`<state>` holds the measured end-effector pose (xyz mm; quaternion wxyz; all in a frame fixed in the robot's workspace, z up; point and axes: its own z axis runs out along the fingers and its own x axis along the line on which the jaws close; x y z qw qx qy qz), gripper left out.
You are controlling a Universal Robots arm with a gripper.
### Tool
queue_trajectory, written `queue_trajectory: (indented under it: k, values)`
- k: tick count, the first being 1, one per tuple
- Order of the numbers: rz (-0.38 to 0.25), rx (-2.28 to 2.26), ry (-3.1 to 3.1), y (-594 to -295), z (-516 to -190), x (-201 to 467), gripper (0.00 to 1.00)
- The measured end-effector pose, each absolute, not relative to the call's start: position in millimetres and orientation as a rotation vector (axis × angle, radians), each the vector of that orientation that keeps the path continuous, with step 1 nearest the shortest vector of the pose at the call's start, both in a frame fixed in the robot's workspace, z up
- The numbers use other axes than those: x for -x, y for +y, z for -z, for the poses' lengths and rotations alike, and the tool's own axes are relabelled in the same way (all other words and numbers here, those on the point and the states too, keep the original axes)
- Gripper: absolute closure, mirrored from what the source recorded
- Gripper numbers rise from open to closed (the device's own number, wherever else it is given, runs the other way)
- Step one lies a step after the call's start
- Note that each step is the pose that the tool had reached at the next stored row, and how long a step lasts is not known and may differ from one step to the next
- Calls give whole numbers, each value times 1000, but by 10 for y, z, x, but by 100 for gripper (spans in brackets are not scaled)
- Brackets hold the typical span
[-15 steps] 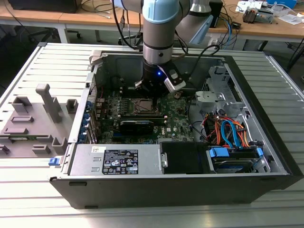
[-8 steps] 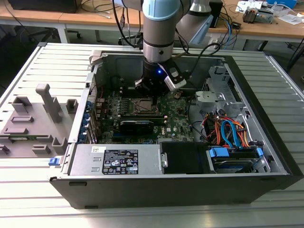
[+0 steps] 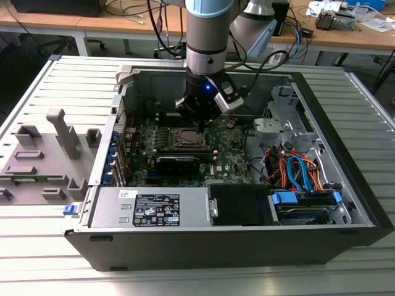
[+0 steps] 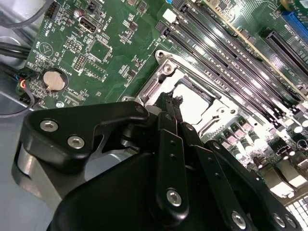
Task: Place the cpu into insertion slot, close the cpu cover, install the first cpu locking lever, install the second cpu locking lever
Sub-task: 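Install the first cpu locking lever, then install the second cpu locking lever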
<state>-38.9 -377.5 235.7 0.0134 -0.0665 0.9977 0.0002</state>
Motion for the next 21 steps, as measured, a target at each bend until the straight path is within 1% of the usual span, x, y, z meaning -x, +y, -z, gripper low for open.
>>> queue_trajectory:
  k: [21]
  values:
    - [-9,207,3108,-3805,-2400,397,89]
